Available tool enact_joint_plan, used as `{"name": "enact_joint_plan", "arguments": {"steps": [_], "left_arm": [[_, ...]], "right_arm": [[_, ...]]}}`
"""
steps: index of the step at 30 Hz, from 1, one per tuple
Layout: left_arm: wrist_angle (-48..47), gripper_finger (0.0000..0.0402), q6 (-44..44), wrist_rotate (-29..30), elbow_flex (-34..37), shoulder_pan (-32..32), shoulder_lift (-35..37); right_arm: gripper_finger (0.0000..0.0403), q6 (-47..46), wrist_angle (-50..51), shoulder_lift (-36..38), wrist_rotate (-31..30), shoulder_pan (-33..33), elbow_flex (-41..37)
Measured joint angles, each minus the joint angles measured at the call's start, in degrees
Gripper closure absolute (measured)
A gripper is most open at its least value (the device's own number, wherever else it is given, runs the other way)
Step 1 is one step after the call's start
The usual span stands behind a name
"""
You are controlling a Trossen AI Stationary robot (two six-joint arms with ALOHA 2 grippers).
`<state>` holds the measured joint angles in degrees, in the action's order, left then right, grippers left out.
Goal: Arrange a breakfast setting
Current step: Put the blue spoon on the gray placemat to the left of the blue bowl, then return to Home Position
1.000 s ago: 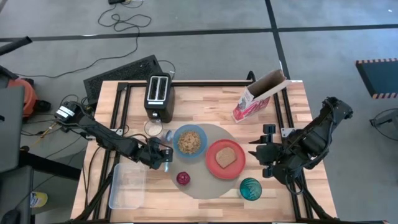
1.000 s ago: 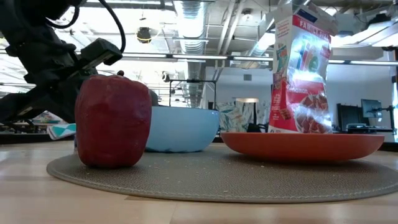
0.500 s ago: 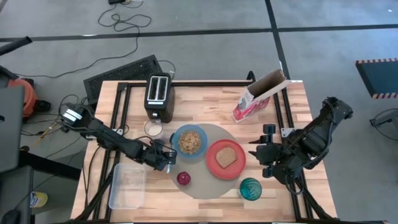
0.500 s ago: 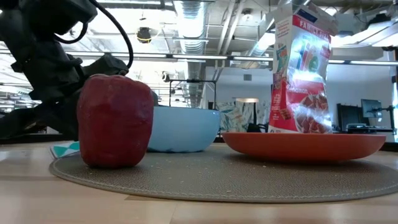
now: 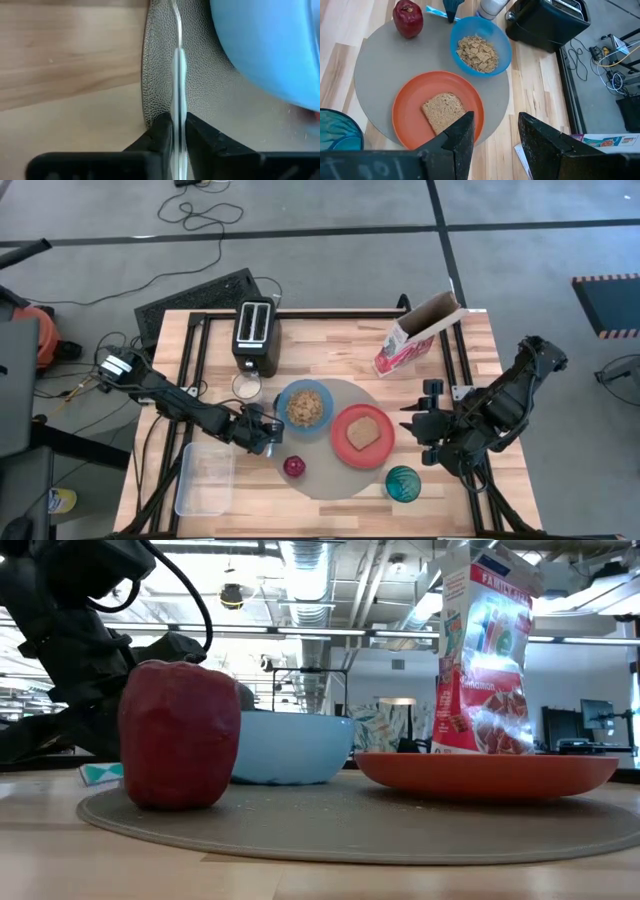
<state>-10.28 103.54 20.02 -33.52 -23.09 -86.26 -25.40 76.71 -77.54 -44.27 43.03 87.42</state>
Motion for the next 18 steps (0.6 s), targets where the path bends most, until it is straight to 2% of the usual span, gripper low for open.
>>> {"name": "enact_joint_plan", "arguments": {"steps": [9, 18], "left_arm": [[-0.58, 0.0274, -0.96, 0.62, -0.07, 0.00, 0.14], [-1.80, 0.0260, -6.11, -1.35, 0.15, 0.00, 3.07]], "right_arm": [[0.0223, -0.01, 0.00, 0.00, 0.00, 0.00, 0.00], [0.0223, -0.04, 0.01, -0.01, 0.02, 0.00, 0.00]]}}
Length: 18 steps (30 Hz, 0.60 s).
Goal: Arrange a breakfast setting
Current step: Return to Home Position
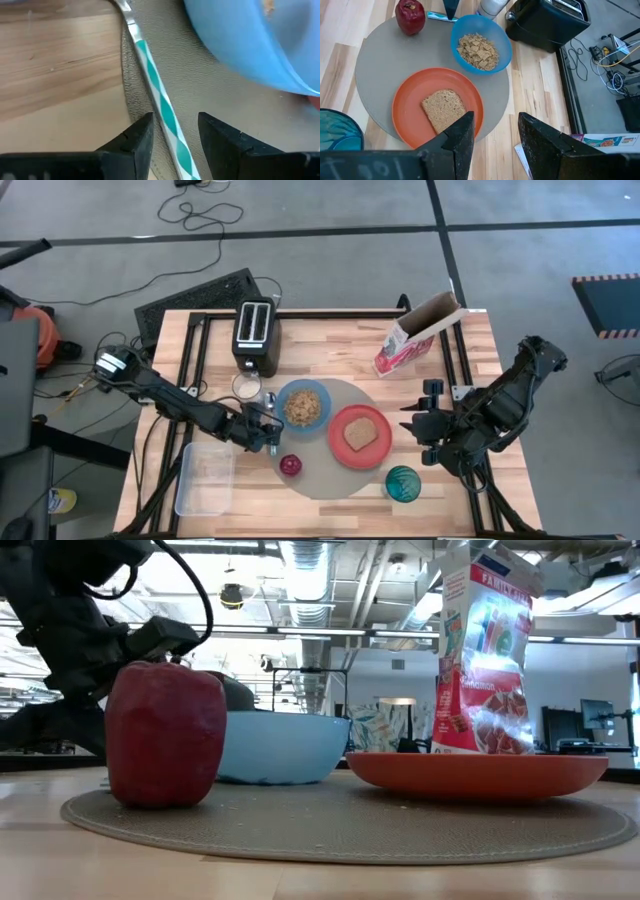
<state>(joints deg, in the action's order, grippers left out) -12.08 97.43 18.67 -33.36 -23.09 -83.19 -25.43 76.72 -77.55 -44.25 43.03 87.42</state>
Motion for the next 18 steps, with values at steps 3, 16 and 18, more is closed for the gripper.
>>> {"name": "enact_joint_plan", "arguments": {"steps": [3, 16, 18], "left_arm": [[-1.57, 0.0260, -0.24, -0.43, 0.00, -0.09, 1.63], [-1.94, 0.0260, -10.90, -1.90, 0.00, -1.81, 12.54], [-0.98, 0.0260, -14.39, -1.25, -0.04, -2.65, 14.91]], "right_arm": [[0.0223, 0.00, 0.01, -0.01, 0.00, 0.00, 0.00], [0.0223, -0.13, 0.04, -0.01, 0.42, 0.00, 0.00], [0.0223, -1.63, 0.03, -0.24, 0.74, -0.03, 0.00]]}}
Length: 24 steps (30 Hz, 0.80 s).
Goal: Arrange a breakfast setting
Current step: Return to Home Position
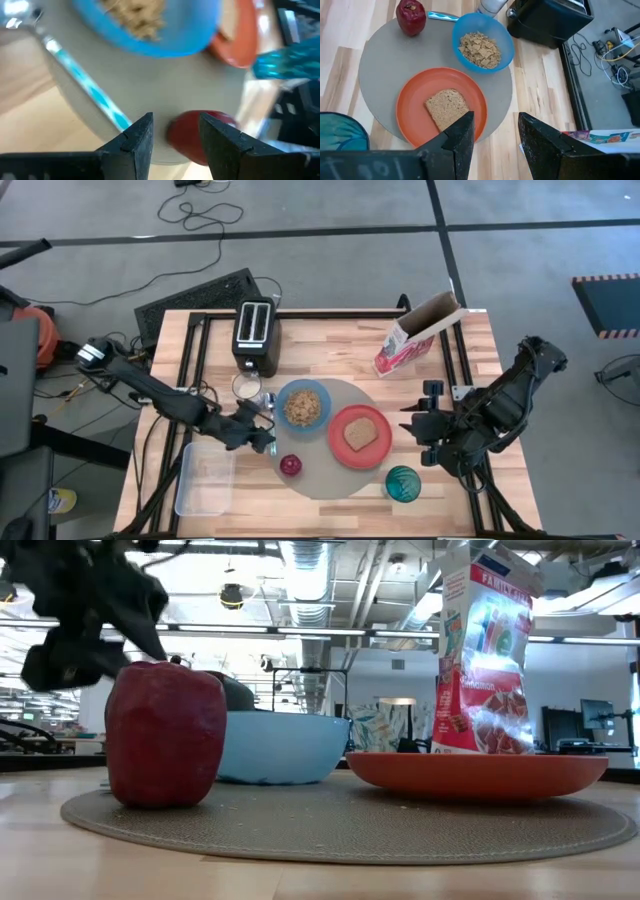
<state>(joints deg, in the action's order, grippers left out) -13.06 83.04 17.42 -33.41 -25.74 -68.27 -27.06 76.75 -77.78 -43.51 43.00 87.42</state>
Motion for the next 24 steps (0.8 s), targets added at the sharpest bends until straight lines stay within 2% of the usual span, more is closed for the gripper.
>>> {"name": "enact_joint_plan", "arguments": {"steps": [9, 14, 17, 20, 24], "left_arm": [[1.29, 0.0260, -14.99, 7.06, -1.12, -5.30, 10.61], [6.45, 0.0260, -32.45, 12.41, -2.85, -8.18, 14.39], [10.51, 0.0260, -44.14, 13.14, -3.14, -8.32, 16.20], [12.25, 0.0272, -53.79, 13.23, -3.23, -6.95, 18.06], [11.96, 0.0315, -62.51, 13.04, -3.23, -3.43, 19.90]], "right_arm": [[0.0223, -2.19, -0.24, -0.32, 0.13, -1.98, 0.00], [0.0223, -2.40, -1.03, -0.29, 0.08, -3.16, -0.41], [0.0224, -0.06, -4.11, -0.19, 0.45, -5.01, -2.35], [0.0229, 3.23, -9.00, 0.92, 3.41, -8.07, -5.11], [0.0243, 8.91, -18.67, 3.61, 10.99, -13.10, -9.85]]}}
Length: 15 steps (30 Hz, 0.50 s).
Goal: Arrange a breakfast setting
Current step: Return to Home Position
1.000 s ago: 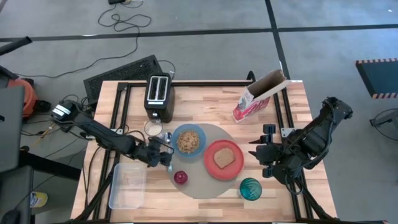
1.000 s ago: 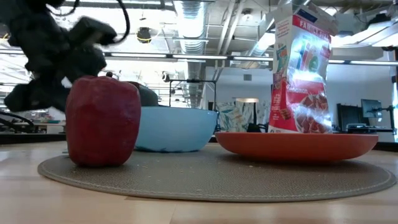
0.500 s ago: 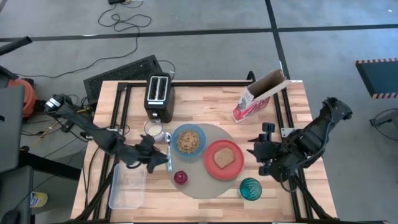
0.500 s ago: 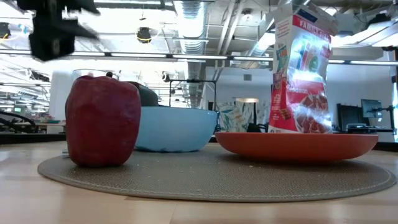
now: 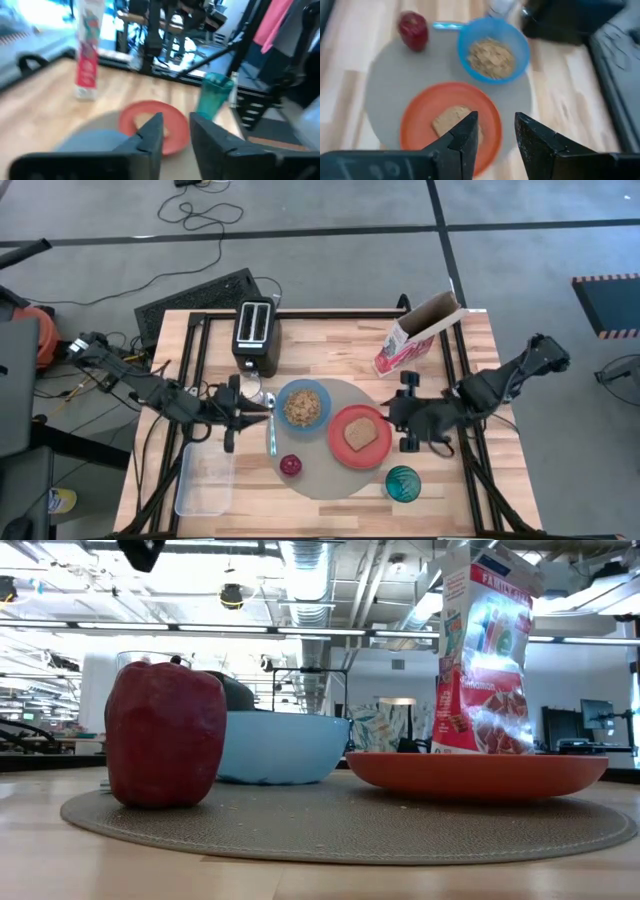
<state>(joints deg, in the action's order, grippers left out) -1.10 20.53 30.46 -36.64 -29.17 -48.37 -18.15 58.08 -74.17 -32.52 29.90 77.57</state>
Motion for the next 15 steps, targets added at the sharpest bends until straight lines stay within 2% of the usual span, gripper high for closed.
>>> {"name": "enact_joint_plan", "arguments": {"steps": [2, 5, 8, 15], "left_arm": [[0.26, 0.0344, -4.28, -0.05, 0.00, 1.86, 0.76], [0.74, 0.0387, -9.58, -0.21, 0.21, 4.90, 2.34], [0.91, 0.0396, -13.15, -2.87, 0.69, 9.45, 4.24], [3.14, 0.0400, -16.67, -17.89, 5.42, 23.01, 9.43]], "right_arm": [[0.0254, 3.98, -6.82, 2.31, 4.10, -2.07, -3.39], [0.0279, 11.05, -21.20, 7.80, 13.51, -3.58, -9.43], [0.0313, 14.55, -28.91, 13.96, 21.60, -5.05, -15.20], [0.0385, 13.16, -32.72, 29.16, 23.67, -10.81, -27.50]]}}
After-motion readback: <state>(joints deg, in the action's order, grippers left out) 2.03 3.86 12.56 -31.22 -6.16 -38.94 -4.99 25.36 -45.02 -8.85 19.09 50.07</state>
